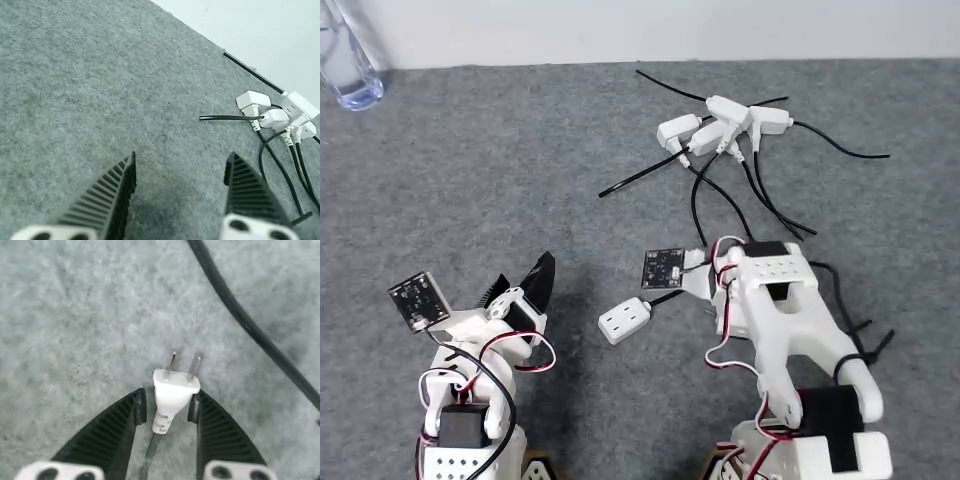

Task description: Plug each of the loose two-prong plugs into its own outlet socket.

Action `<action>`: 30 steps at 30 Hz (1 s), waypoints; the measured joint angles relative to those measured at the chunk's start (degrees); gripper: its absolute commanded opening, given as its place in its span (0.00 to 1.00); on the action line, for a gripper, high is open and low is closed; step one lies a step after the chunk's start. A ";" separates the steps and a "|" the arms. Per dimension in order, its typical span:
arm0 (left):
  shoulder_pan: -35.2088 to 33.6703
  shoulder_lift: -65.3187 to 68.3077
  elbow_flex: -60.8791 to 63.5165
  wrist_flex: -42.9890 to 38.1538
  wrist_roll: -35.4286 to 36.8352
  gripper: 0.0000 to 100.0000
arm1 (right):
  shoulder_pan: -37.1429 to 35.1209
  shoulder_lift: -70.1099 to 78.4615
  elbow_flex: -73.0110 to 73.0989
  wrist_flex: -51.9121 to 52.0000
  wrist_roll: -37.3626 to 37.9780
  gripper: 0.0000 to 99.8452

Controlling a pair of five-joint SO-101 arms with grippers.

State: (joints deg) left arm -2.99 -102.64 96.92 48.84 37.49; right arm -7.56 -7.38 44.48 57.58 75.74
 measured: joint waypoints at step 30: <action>0.00 0.00 0.00 0.00 0.00 0.27 | 0.18 -0.09 3.78 -8.53 -10.90 0.01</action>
State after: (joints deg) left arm -2.99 -102.64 96.92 48.84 37.49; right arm -7.38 -7.47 48.26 49.05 64.84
